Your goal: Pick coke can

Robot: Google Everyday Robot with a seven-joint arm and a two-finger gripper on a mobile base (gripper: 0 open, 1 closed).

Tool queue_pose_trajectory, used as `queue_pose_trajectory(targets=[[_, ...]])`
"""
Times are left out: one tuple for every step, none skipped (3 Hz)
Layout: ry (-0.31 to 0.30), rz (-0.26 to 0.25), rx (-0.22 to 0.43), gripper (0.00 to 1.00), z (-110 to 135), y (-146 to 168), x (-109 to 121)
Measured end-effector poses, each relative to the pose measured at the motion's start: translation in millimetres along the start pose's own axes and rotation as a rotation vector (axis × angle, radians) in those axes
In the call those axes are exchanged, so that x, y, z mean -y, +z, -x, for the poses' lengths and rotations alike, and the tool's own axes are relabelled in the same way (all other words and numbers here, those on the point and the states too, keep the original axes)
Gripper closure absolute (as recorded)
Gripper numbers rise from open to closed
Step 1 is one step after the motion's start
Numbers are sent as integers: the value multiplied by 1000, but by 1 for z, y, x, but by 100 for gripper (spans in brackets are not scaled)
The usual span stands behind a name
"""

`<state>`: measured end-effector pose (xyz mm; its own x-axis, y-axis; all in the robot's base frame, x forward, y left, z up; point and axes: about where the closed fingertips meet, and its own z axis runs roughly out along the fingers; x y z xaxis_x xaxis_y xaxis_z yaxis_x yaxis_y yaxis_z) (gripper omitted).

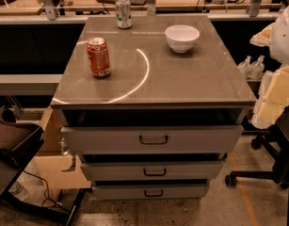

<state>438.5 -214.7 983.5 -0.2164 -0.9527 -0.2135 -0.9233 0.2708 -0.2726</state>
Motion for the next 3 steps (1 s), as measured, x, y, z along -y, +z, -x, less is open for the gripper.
queue_pose_trajectory(targets=[[3, -11, 7, 0, 1, -2, 1], [25, -58, 55, 0, 5, 4, 8], [93, -88, 182, 0, 9, 31, 12]])
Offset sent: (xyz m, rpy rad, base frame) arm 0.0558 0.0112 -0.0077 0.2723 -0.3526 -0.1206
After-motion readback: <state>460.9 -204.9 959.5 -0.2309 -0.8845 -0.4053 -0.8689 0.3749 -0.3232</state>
